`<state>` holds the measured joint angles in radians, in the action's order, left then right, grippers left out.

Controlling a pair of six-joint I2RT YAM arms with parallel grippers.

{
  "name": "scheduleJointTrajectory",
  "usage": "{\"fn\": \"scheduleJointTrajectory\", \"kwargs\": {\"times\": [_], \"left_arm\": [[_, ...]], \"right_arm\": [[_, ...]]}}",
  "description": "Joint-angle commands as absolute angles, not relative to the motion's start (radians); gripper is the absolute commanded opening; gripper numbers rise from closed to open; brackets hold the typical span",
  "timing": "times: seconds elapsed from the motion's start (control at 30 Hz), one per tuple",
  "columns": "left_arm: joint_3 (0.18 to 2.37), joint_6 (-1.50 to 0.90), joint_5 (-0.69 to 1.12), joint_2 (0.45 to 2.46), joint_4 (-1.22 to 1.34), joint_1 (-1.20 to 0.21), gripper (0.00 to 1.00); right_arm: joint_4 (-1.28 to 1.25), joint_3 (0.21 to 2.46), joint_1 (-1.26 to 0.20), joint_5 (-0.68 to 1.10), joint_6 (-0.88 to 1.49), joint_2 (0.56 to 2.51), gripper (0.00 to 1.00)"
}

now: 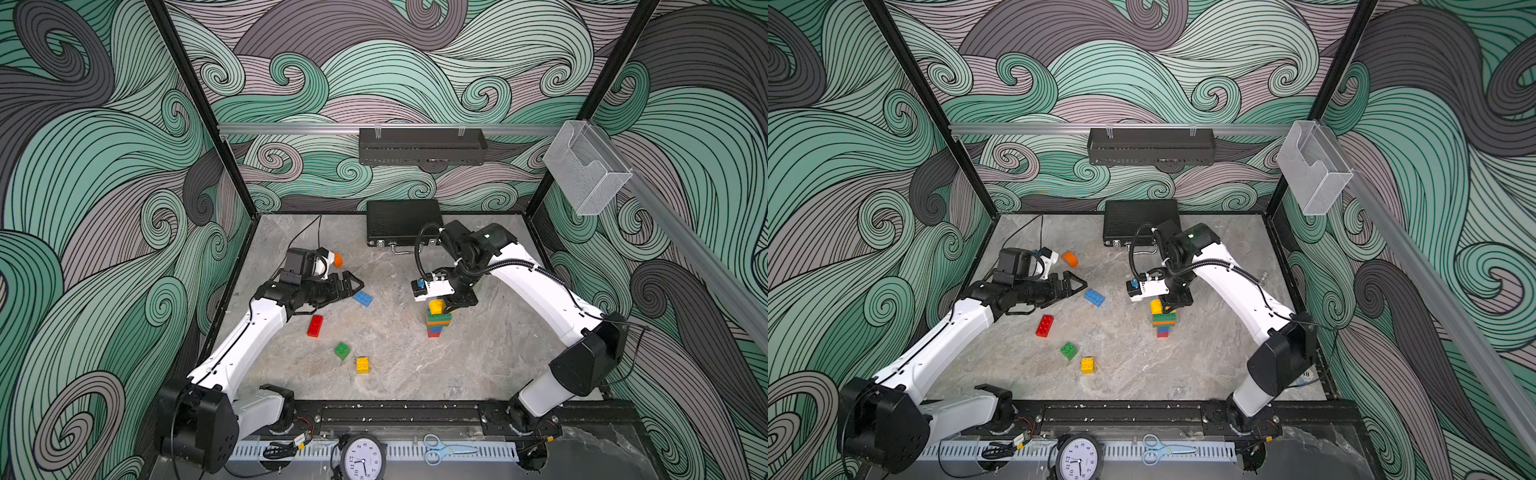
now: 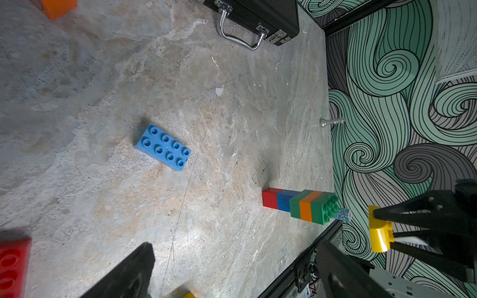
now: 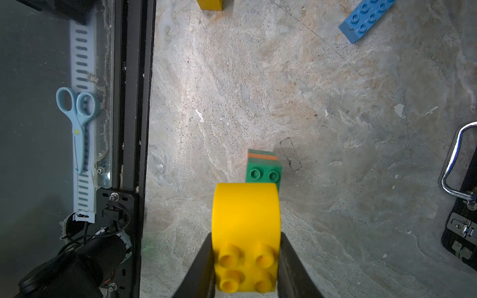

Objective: Assemble an ice cream with lego
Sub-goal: Assemble the lego brick with the lego brick.

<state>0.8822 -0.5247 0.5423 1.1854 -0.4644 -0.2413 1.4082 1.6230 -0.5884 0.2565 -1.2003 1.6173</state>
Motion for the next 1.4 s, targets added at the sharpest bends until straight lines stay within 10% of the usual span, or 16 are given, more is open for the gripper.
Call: {"fn": "scheduleJointTrajectory", "kwargs": {"times": [0.0, 1.37], "left_arm": [[0.884, -0.526, 0.596, 1.215, -0.405, -0.236, 0.98], [0.878, -0.532, 0.595, 1.239, -0.397, -0.239, 0.98]], "right_arm": [[1.382, 1.599, -0.594, 0.249, -1.19, 1.624, 0.0], [1.353, 1.552, -0.62, 0.187, -1.126, 1.677, 0.0]]}}
